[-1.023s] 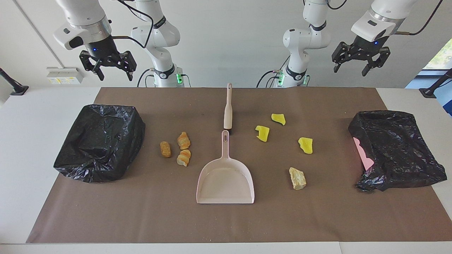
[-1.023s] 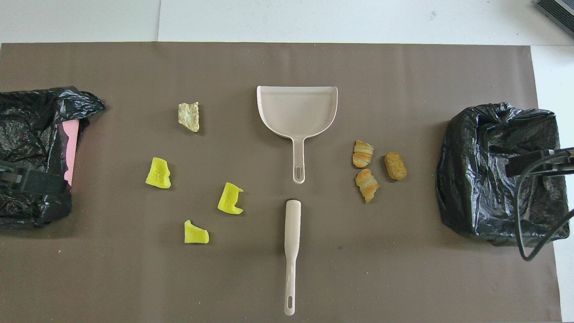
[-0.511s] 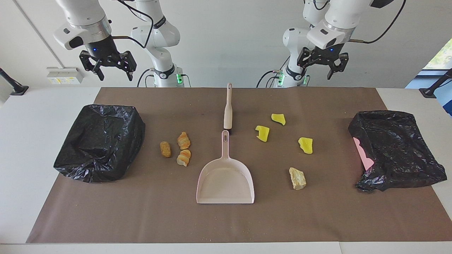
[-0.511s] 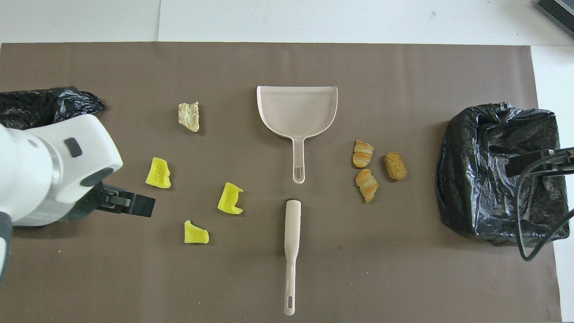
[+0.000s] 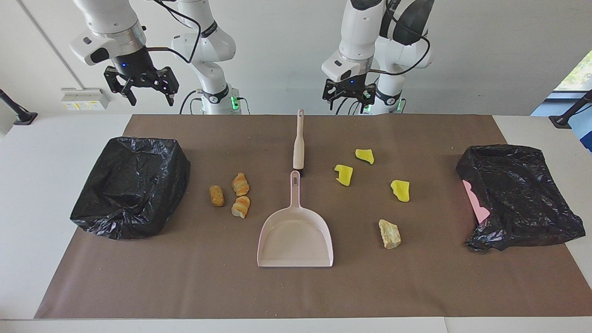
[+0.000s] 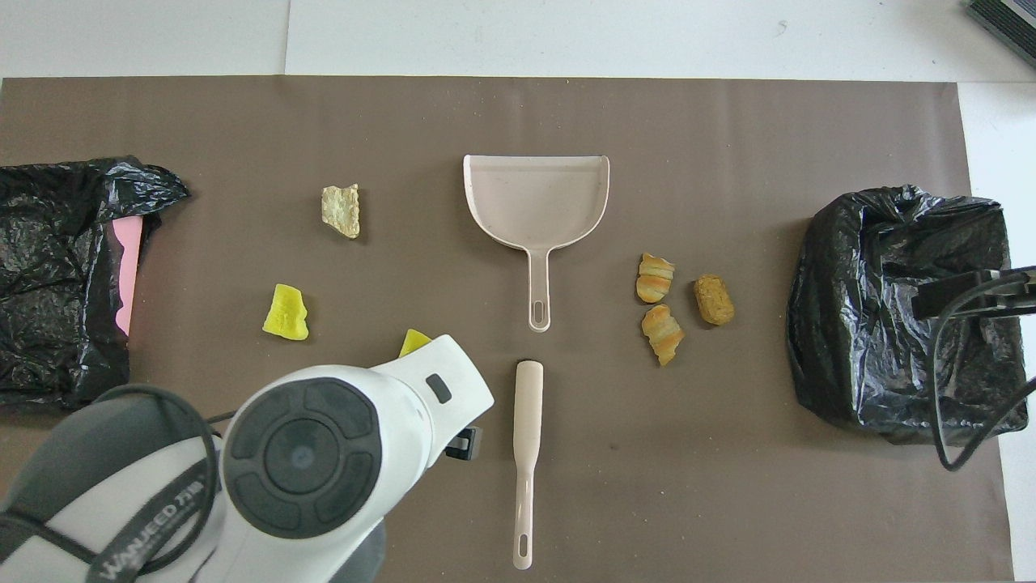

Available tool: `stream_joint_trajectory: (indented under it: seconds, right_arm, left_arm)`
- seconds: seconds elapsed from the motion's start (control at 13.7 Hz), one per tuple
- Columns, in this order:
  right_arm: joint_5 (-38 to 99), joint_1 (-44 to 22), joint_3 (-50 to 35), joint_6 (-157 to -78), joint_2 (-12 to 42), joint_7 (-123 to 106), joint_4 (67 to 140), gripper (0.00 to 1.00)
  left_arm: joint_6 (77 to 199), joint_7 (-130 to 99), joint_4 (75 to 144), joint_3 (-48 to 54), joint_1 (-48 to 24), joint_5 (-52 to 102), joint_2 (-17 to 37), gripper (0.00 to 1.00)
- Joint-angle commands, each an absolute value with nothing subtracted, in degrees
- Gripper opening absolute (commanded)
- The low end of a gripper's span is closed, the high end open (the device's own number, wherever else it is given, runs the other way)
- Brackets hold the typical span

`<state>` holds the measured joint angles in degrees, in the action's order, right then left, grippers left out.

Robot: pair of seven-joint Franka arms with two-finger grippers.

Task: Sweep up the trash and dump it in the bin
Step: 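Reach the left gripper to the beige brush handle and grasp it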

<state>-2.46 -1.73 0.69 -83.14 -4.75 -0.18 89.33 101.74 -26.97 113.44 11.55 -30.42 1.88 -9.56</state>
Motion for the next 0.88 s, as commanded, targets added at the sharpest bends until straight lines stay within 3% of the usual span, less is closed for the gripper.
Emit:
stream_joint_trajectory:
  seconds: [0.0,0.51,0.8]
  right_arm:
    - [-1.23,-0.79,0.53,-82.79,-5.36,-1.67,89.74,1.0]
    - [-1.23,-0.88,0.53,-82.79,-5.36,-1.67,89.74,1.0]
    - [-1.32,-0.79,0.61,-82.88,-5.36,-1.41,89.74,1.0]
  left_arm:
    - [108.78,-32.67,121.18,10.46,-36.54,2.72,-11.69,1.0]
    - [125.13,-42.53,131.21,10.46,-50.0,4.83,-5.28,1.0]
    - [128.41,-42.36,132.1,10.37,-50.01,4.92,-2.29,1.0]
